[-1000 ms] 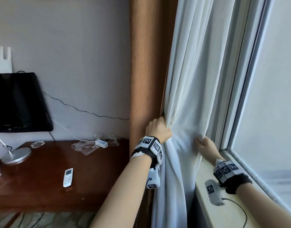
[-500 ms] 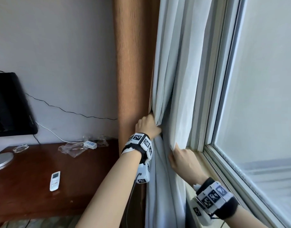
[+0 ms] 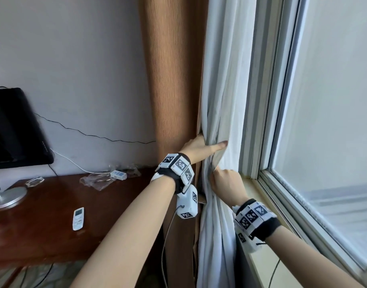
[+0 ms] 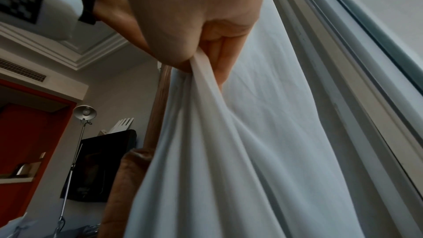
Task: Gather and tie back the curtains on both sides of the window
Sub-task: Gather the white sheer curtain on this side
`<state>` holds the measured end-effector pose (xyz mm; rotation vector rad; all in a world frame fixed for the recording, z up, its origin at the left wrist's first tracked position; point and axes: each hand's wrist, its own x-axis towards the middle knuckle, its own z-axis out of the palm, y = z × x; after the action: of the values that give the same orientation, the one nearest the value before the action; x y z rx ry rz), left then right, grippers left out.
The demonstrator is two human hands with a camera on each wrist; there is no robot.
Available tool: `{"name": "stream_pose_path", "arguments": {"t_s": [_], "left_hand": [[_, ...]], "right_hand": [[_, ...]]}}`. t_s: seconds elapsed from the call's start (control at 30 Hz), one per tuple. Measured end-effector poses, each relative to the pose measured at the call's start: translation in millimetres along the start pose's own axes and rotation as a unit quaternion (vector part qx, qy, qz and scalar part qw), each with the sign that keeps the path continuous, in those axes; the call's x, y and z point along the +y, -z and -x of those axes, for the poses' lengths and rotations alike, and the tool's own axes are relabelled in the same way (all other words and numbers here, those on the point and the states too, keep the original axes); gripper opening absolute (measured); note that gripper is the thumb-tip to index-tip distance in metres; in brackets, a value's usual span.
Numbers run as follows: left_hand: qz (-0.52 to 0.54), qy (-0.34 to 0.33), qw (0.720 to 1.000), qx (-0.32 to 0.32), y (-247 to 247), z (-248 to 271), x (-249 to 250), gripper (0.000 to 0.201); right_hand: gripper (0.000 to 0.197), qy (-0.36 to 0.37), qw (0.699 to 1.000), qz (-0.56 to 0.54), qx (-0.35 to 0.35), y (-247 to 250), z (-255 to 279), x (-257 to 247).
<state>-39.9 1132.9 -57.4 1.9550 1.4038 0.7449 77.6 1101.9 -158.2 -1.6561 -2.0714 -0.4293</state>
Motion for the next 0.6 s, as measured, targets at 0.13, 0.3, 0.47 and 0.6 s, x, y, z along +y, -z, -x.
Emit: {"name": "stream_pose_path", "arguments": {"t_s": [0.13, 0.3, 0.47, 0.6], "left_hand": [[-0.044, -0.002, 0.998, 0.037, -9, -1, 5, 0.095], [-0.155, 0.018, 0.975, 0.161, -20, 5, 5, 0.056], [-0.132, 0.027, 0.972, 0.194, -7, 6, -9, 0.04], [-0.109, 0.024, 0.975, 0.192, 7, 3, -24, 0.038]], "right_hand": [[0.028, -0.001, 1.0, -0.005, 0.001, 0, 3, 2], [0.052, 0.024, 0.999, -0.026, 0.028, -7, 5, 10], [0.07, 0.043, 0.939, -0.246, -0.239, 6, -1, 47], [0.045, -0.049, 0.926, -0.244, -0.286, -9, -22, 87]]}}
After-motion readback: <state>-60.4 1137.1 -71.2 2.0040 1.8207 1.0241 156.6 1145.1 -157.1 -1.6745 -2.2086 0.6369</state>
